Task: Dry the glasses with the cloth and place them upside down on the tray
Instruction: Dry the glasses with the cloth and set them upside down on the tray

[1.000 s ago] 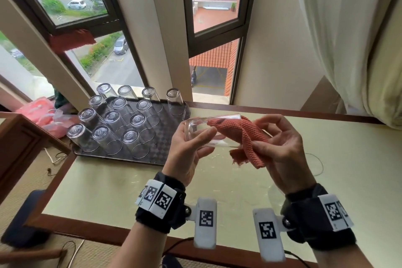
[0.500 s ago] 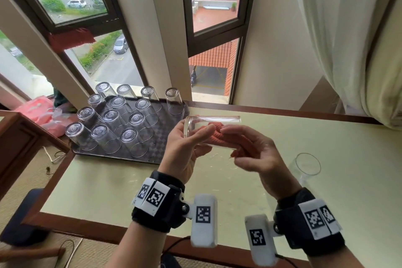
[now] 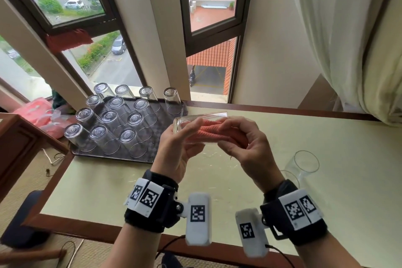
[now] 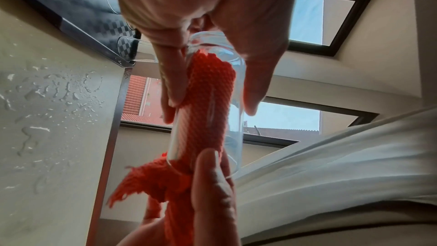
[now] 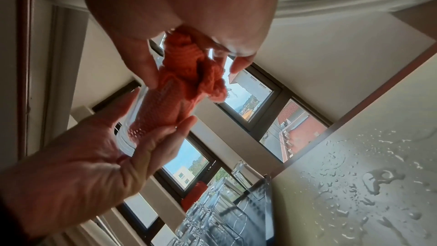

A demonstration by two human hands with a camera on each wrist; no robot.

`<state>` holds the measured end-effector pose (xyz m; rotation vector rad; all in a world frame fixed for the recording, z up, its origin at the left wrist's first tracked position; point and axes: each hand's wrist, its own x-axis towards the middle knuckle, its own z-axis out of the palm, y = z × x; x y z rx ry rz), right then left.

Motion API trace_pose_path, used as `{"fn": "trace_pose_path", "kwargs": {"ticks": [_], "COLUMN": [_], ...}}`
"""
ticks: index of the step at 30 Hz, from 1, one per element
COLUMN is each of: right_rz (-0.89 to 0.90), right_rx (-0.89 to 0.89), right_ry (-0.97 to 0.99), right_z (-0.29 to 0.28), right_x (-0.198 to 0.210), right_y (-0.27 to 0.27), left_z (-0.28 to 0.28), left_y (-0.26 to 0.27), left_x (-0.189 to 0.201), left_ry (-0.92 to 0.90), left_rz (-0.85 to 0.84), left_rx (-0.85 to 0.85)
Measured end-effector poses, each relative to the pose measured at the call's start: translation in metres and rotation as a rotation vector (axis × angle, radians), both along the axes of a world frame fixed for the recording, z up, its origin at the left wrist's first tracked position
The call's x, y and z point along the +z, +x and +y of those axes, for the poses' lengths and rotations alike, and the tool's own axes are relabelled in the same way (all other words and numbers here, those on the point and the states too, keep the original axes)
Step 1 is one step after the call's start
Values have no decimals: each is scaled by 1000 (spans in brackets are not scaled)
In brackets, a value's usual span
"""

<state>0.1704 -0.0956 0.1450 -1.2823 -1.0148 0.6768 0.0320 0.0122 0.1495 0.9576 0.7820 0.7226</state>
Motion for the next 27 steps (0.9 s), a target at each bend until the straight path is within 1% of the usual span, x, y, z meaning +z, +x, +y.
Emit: {"fn": "trace_pose_path", "kwargs": {"ticks": [4, 5, 6, 9, 11, 15, 17, 20, 23, 24, 27], "right_rz": [-160, -173, -150, 33, 129, 242, 289, 231, 141, 121, 94], "right_rx": [-56, -53, -35, 53, 87, 131, 152, 133, 114, 112, 128], "right_ry": [-48, -50, -57, -83, -69, -7, -2, 2, 13, 7, -27], "right_z": [-2, -3, -4, -3, -2, 0, 1, 3, 7, 9, 15], "right_x": [-6, -7, -7, 2, 13, 31, 35, 40, 42, 42, 42], "right_y": [-7, -8, -10, -6, -1, 6, 9, 13, 17, 17, 14], "left_z": [-1, -2, -2, -5, -6, -9, -7, 0, 6, 6, 7], "left_y": [1, 1, 1, 1, 1, -1, -2, -6, -9, -10, -14], "left_x": [6, 6, 6, 9, 11, 15, 16, 21, 27, 28, 26], "left_ry": [12, 30, 50, 102, 130, 192, 228, 176, 158, 162, 175], "left_rz": [15, 26, 36, 32, 4, -63, -67, -50, 58, 81, 54], "left_rx": [34, 55, 74, 98, 70, 8, -39, -164, -347, -346, -211]}}
